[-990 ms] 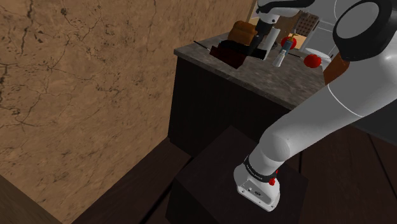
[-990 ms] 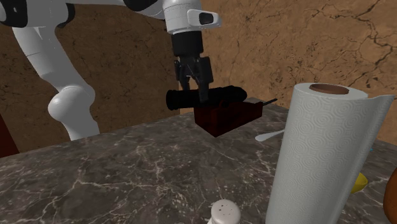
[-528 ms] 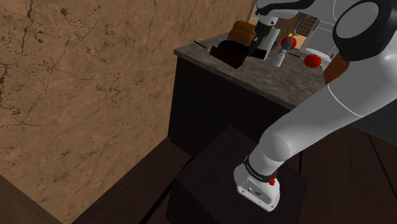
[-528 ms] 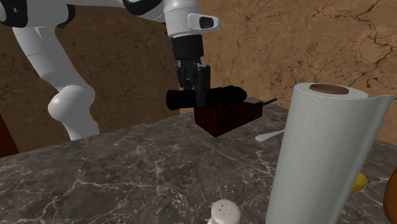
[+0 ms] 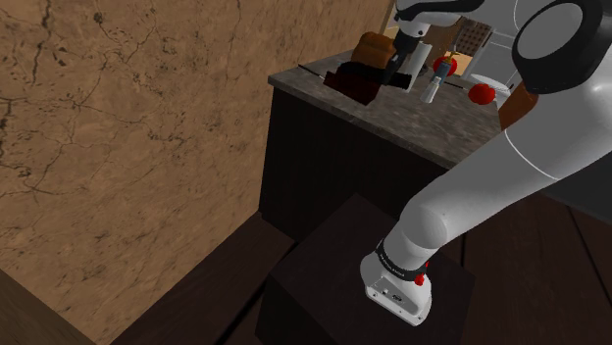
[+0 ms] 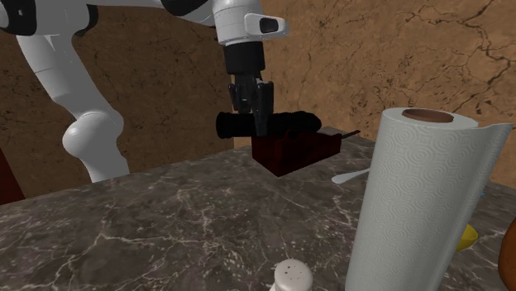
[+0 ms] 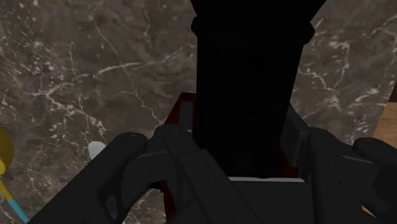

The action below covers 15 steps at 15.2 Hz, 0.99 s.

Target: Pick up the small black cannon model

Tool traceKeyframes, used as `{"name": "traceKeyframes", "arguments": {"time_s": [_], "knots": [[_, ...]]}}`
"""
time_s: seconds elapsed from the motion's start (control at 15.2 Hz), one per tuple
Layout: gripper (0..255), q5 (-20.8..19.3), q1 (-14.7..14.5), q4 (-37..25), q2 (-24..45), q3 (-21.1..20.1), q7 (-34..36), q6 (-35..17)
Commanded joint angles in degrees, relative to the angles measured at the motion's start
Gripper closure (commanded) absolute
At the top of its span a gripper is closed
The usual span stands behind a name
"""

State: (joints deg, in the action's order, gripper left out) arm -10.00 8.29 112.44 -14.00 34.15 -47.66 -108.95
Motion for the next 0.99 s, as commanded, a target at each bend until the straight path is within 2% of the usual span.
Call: {"name": "traceKeyframes", "arguments": {"time_s": [0.0, 0.79, 0.92], "knots": [[255, 0.07, -0.02, -1.33, -0.02, -0.06, -0.13, 1.29], [255, 1.3, -0.53, -12.05, 1.63, -0.24, -1.25, 10.53], [255, 1.32, -0.54, -12.19, 1.66, -0.24, -1.26, 10.64]]}}
